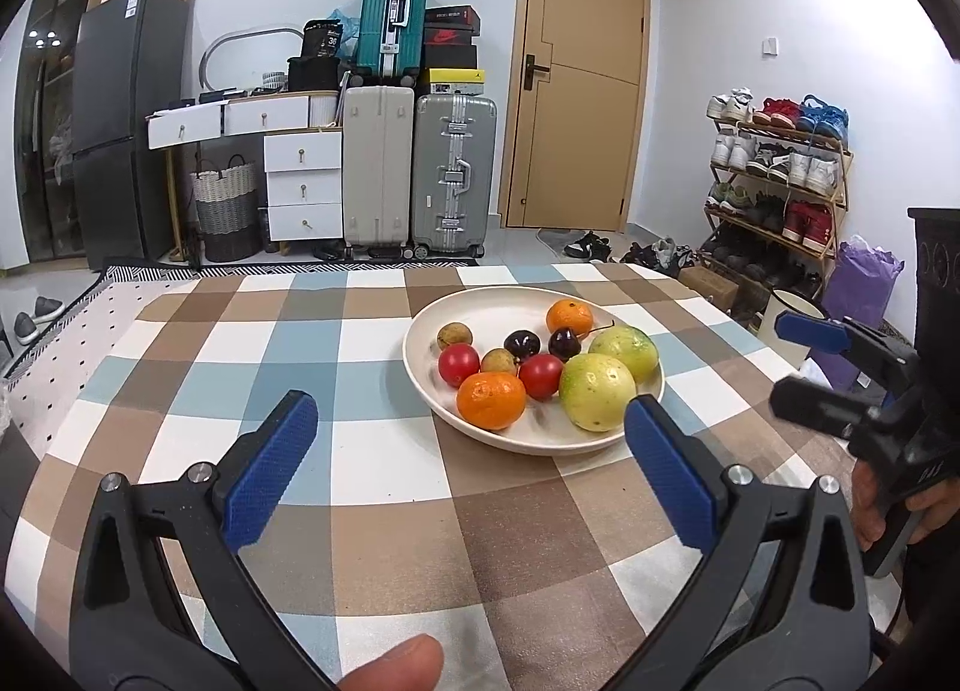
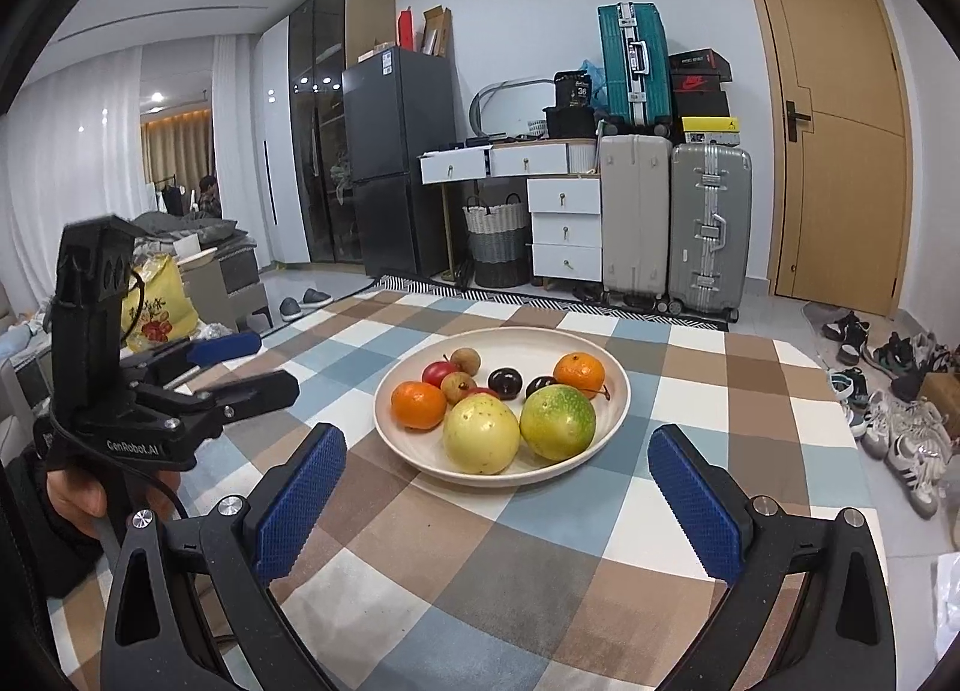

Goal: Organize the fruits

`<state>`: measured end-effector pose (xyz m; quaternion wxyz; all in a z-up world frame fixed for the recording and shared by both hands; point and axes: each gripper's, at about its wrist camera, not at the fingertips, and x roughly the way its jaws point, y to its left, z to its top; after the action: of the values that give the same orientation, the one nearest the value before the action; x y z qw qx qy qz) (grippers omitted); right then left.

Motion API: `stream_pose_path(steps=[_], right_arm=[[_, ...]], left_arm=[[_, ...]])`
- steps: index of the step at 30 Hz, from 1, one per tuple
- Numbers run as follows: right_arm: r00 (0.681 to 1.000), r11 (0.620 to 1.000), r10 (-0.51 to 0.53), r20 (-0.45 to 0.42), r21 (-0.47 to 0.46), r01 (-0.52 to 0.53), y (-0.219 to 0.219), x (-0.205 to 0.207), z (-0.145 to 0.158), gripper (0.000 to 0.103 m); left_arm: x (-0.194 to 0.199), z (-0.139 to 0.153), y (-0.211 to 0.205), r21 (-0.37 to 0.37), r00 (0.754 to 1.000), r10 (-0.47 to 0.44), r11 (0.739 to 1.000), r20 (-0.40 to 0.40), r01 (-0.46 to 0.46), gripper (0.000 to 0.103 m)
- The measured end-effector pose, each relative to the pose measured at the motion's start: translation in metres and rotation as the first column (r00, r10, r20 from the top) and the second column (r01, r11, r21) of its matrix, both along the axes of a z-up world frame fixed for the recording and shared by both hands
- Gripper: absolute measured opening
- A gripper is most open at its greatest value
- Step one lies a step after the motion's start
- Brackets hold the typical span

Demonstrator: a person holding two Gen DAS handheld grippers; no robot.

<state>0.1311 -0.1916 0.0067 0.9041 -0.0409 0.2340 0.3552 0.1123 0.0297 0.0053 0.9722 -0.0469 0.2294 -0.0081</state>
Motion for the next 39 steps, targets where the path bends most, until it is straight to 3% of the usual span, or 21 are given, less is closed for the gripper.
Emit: stream_pose_path(steps=[39], right_arm=[[1.000,1.000,-0.018,0.004,0.019,0.018,-0.0036,0.0025,-0.0024,0.103]], left_arm=[[-0.0001,-0.0015,-0.0028,0.011,1.000,-0.003,1.000,0.003,0.003,0.102]])
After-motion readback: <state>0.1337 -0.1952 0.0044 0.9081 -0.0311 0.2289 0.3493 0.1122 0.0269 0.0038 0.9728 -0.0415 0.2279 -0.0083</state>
